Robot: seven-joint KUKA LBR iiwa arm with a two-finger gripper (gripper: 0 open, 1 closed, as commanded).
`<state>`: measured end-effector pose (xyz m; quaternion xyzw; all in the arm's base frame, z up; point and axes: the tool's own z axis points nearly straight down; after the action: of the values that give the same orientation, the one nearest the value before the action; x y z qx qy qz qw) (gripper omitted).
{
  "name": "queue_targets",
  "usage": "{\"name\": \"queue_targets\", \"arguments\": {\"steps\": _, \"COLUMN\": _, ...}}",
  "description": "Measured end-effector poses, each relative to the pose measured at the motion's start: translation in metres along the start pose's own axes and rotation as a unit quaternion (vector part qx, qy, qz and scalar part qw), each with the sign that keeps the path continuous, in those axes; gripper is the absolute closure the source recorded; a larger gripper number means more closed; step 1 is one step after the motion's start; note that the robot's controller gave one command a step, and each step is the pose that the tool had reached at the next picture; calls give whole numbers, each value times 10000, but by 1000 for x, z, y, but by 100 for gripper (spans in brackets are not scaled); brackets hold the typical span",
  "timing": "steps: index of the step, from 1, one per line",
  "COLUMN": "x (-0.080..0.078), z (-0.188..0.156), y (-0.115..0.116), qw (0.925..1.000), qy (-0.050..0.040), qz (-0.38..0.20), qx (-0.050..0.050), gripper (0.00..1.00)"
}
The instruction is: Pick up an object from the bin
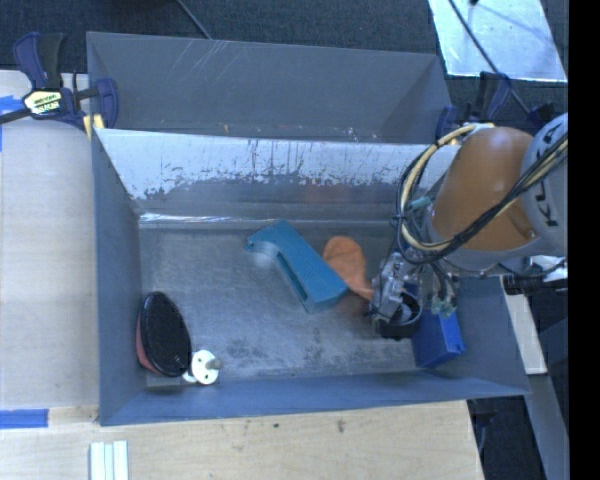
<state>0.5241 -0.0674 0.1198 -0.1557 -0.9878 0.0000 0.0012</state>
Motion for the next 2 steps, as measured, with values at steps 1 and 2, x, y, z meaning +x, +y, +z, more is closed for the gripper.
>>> {"name": "queue_targets", "arguments": {"steps": 1, "x": -24, "z": -15, "y": 4, "qw": 10000, "qy": -71, "qz": 6, "qx": -11, "gripper": 100}}
{"name": "queue_targets", "arguments": {"steps": 2, "x": -6, "z": -35, "y": -8, "qw": 10000, "qy": -21, "qz": -8, "qx": -1, "gripper": 0}}
